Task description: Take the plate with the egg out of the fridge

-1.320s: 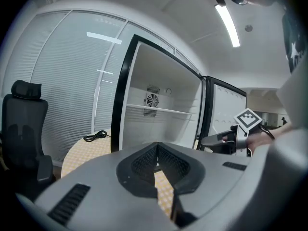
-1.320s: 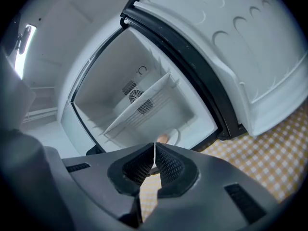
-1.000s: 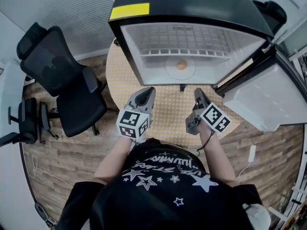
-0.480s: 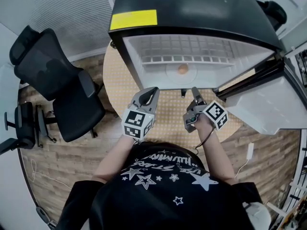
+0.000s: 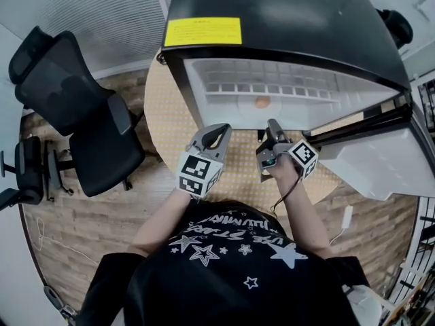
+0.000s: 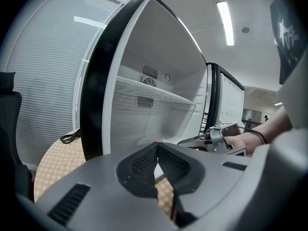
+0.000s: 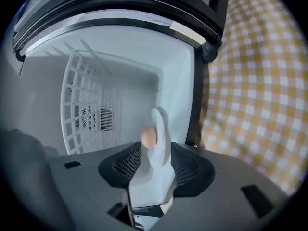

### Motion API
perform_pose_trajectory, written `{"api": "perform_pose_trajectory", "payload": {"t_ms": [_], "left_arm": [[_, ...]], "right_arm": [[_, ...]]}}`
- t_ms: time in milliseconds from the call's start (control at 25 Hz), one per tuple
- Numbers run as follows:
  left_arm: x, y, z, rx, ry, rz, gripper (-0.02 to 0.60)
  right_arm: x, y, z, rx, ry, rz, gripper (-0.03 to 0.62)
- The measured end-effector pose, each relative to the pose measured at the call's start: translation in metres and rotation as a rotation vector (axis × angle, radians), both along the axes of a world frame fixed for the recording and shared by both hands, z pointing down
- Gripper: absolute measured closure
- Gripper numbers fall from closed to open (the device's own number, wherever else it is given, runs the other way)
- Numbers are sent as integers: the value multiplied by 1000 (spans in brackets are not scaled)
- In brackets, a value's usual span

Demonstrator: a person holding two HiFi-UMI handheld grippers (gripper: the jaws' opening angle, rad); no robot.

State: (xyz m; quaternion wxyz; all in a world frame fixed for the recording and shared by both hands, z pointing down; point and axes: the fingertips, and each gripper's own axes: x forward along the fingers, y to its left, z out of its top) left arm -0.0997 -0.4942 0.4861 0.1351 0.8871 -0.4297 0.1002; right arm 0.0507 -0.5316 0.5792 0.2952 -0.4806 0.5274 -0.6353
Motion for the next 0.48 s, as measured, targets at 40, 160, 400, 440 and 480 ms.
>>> {"api": "perform_pose_trajectory", "payload": {"t_ms": [40,160,400,440,480], "left_arm": [[1,-1,1,-3,1,0,575],[3,-2,4,-11,6,1,575],[4,-4,7,-21,9,-2,575],[3,-4,8,-23,8,-5,575],[3,-4,9,-26,6,-7,575]], "right_arm": [[-1,-1,2,-7,-11,3,413],[-2,-5,5,-21,-52,14,414],[-6,-12,7,-28,-75,16,419],[-6,-13,9,-26,-68,9,434],[-7,-13,11,-33,-56,5,463]]}}
